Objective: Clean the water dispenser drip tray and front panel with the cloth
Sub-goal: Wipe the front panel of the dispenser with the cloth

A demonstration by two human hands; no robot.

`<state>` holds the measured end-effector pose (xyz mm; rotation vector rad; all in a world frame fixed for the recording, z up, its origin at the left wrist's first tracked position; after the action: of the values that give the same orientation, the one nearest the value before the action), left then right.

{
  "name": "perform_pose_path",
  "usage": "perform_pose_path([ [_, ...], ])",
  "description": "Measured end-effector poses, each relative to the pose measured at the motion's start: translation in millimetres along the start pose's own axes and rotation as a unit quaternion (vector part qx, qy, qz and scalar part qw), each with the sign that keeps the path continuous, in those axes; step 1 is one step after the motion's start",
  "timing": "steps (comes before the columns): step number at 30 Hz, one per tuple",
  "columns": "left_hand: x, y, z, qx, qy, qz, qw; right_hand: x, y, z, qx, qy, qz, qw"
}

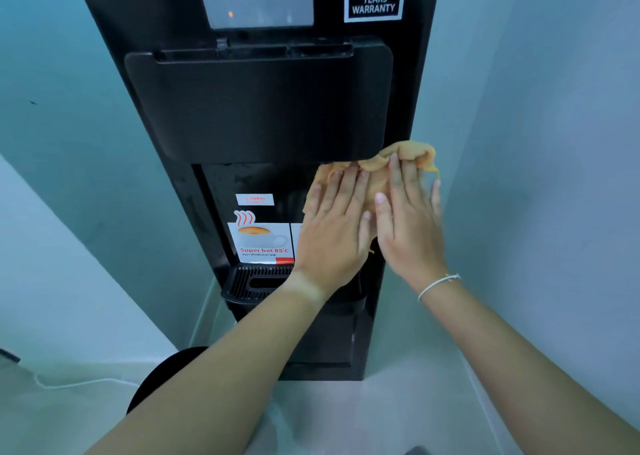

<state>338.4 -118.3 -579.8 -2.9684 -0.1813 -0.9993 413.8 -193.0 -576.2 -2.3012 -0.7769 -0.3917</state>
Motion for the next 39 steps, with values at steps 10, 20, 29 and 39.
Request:
perform_pose_path([
  [10,-10.8,-20.8,-7.4,0.043,0.007,-0.012,0.999,-12.8,-23.1,9.3,-0.032,0.004,-0.016,0.999],
  [20,-70.2,-126.0,-56.3,0.151,0.021,-0.107,0.982,-30.4,-138.2,71.2,-0.063,-0.013,-0.095,0.993],
  [29,-82.7,-146.4,-68.0,0.168,0.018,-0.101,0.981,-38.3,-160.9,84.7,-0.081,0.012,-0.070,0.994],
  [39,-21.6,-39.8,-17.2,0.079,-0.015,-0.006,0.997,-25.6,-29.0,28.1,-0.110,0.034,0.033,0.993],
])
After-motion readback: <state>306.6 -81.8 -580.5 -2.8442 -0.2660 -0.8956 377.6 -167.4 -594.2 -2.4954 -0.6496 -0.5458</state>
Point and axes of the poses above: each hand's wrist, its own x-axis towards the middle knuckle, its own z-axis out of the palm, y = z × x, the point moved 5 cm from there along x, towards the middle knuckle, and after that the axes turned 12 degrees about z, right-handed, at the moved point
